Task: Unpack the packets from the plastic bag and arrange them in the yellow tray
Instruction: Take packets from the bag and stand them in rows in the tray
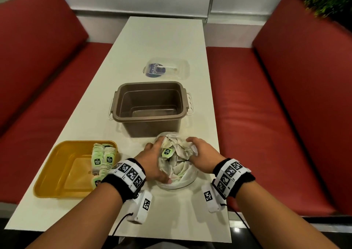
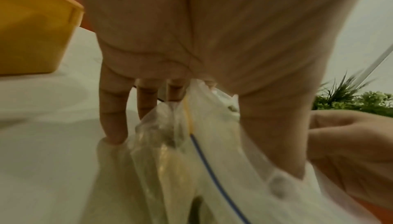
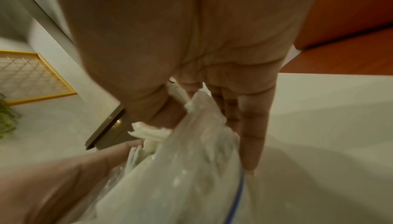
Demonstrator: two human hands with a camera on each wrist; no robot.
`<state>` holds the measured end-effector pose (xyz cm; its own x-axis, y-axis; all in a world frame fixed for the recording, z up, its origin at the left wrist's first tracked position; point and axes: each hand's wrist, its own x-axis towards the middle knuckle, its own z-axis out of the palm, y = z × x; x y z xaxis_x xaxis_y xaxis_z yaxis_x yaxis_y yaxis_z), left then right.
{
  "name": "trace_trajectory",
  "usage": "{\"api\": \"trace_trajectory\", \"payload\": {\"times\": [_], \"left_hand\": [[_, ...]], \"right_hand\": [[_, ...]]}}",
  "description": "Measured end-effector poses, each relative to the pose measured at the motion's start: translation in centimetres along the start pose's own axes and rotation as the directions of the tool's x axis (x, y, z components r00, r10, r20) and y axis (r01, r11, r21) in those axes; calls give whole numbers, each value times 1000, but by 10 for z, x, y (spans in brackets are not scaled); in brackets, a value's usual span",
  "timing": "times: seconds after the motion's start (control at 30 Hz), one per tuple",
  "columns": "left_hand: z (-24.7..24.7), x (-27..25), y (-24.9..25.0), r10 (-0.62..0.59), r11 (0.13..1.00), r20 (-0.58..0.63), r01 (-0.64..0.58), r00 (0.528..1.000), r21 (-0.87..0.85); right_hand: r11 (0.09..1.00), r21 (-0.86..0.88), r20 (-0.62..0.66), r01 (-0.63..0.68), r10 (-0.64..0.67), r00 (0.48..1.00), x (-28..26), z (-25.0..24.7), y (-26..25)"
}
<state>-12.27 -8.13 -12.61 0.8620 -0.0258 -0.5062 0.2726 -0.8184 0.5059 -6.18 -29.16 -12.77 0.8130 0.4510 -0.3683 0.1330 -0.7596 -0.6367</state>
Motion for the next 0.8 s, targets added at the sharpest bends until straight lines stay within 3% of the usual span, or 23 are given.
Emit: {"api": "trace_trajectory", "payload": {"times": [0.27,0.4,0.47,0.63,0.7,0.8], "left_hand": [[14,0,2,-63,985,-81,74,995,154],[8,-4,8,-76,959,-91,97,993,265],[1,-8,20,-37,941,-166,90,985,327],[-6,-15,55,176,900,-455,45,873,434],[-1,-12,61,236,891,-438,-13,868,454],[8,2,62,302,864,-285,-135,910,485]], "right_hand": [[995,-96,83,-16,24,996,2,6,12],[998,-54,100,-11,16,995,0,8,17],[999,-52,101,-5,11,995,-1,7,15],[997,-78,89,1,6,996,-3,7,16],[997,-70,79,26,-21,997,-5,7,16],[997,-54,69,48,-44,997,-6,4,17]]}}
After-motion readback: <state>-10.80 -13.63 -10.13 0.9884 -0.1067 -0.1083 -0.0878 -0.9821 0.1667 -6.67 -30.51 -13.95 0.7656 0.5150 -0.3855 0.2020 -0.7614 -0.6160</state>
